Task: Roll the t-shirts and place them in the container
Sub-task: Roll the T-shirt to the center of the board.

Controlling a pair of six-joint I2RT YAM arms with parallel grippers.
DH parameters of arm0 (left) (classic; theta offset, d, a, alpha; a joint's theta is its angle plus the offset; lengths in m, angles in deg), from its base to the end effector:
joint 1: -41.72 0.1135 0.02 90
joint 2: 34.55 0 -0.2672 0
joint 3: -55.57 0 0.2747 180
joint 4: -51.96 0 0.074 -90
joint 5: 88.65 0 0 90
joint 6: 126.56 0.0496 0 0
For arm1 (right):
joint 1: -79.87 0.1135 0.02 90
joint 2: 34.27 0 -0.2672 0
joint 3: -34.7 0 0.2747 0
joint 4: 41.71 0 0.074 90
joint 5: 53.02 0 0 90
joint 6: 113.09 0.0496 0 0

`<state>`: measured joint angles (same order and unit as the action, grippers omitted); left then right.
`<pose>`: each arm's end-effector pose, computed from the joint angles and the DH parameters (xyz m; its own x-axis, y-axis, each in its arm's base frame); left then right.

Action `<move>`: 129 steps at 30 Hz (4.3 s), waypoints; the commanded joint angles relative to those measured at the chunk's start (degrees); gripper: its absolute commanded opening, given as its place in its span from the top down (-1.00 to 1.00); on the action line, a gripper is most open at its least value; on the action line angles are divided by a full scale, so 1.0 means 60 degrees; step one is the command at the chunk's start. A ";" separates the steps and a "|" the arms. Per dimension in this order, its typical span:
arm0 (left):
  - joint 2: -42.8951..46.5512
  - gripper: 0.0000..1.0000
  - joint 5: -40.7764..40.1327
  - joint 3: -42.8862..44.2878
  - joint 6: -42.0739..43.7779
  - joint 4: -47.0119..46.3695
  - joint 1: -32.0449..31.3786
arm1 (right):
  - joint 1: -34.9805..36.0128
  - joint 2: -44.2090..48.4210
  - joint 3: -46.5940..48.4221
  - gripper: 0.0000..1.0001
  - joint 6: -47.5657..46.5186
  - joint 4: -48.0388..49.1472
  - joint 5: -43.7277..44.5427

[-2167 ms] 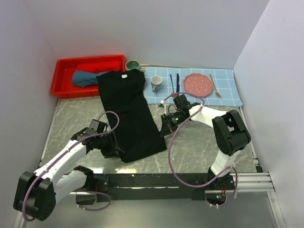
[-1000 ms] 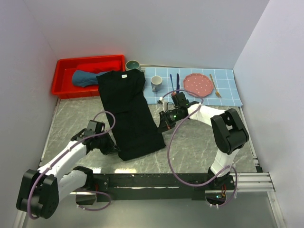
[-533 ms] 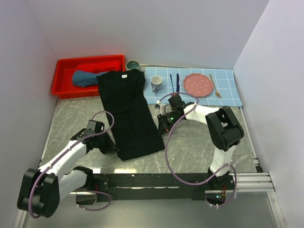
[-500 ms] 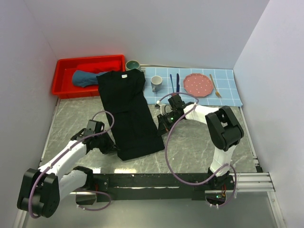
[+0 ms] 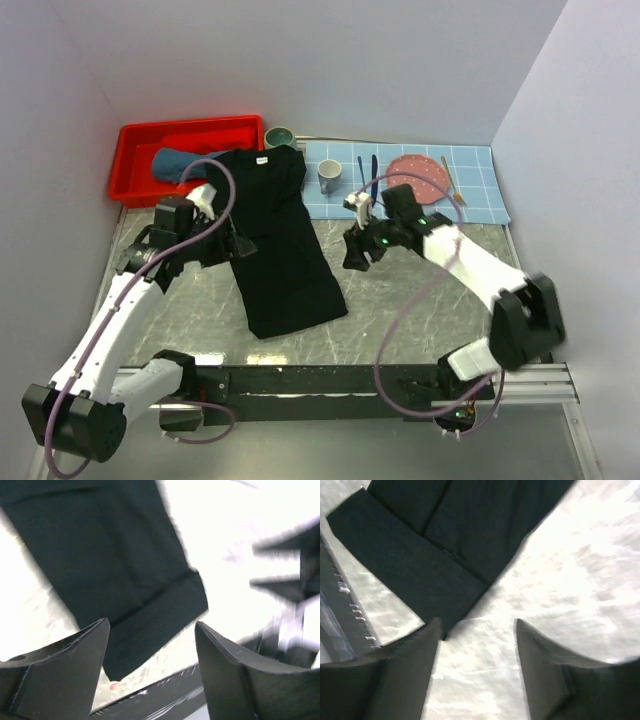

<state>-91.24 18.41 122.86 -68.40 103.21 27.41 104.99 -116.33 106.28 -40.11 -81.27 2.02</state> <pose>0.2245 -0.0723 0.3082 -0.7747 -0.3229 -0.5437 0.0510 0.8252 -0.5626 0.2839 0.1645 0.2403 -0.4642 -0.4826 -0.7427 -0.8544 0.4649 0.2320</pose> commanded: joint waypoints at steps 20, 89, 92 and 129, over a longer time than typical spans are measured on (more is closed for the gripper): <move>0.1978 -0.85 -0.0834 -0.3691 0.8997 -0.3186 -0.8511 | 0.2976 0.3585 -0.5842 -0.63 -1.1094 0.3389 -0.0867; 0.1255 0.98 -0.1351 -0.4543 1.1208 -0.1958 -0.7533 | 0.2829 0.0581 -0.2211 1.00 -0.9326 -0.0225 -0.1907; 0.1537 0.98 -0.0414 -0.3958 1.1311 -0.1111 -0.7533 | 0.2728 0.0640 -0.1683 1.00 -0.8388 -0.1059 -0.1748; -0.1128 0.98 0.2971 -0.0837 0.6038 -0.0390 -0.7474 | 0.1687 -0.0970 -0.0305 1.00 -0.8414 -0.5469 -0.3225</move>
<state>-97.05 32.53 115.67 -31.72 100.83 -17.70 115.57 -120.42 101.45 -87.43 -109.27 -15.16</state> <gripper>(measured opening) 0.020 0.039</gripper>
